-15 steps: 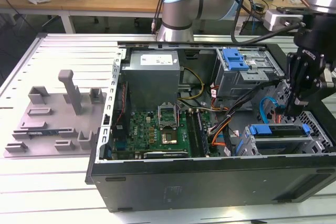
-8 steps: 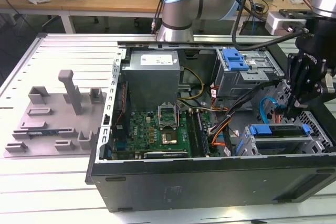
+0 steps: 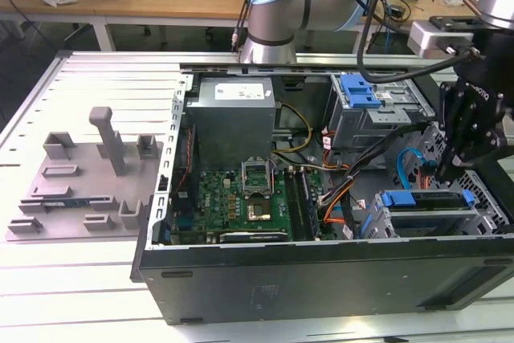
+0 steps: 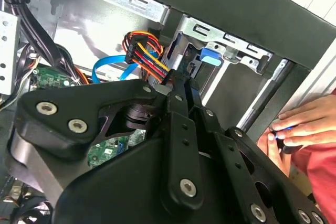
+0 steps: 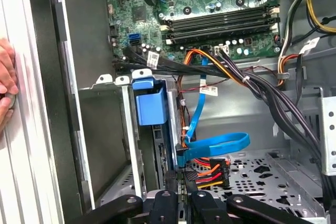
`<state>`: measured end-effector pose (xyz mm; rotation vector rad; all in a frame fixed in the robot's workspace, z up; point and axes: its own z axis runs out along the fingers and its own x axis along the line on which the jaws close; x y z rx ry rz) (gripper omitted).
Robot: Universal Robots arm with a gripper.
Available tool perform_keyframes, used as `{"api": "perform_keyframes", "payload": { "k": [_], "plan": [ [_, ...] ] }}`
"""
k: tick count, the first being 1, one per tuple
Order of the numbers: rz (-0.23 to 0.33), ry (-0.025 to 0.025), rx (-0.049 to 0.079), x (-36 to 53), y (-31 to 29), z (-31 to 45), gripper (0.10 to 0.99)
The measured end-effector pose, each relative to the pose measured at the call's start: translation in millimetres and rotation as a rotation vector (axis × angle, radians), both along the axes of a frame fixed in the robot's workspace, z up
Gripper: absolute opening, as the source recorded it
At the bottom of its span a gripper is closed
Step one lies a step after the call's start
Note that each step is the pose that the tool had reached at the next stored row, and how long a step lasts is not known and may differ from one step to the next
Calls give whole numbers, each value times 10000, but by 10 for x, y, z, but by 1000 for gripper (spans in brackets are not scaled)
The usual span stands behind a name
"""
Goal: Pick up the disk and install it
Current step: 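Insert the first disk wire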
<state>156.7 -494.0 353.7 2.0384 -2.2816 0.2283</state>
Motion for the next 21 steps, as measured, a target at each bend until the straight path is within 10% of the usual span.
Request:
{"api": "perform_keyframes", "payload": {
  "k": [5, 10, 13, 16, 21],
  "plan": [
    [36, 0, 25, -1, -14, 0, 165],
    [36, 4, 652, 1, -128, 16, 165],
    [34, 34, 802, 1, -192, 31, 165],
    [23, 327, 812, 12, -269, 31, 165],
    [91, 431, 969, 47, -277, 32, 165]
  ]
}}
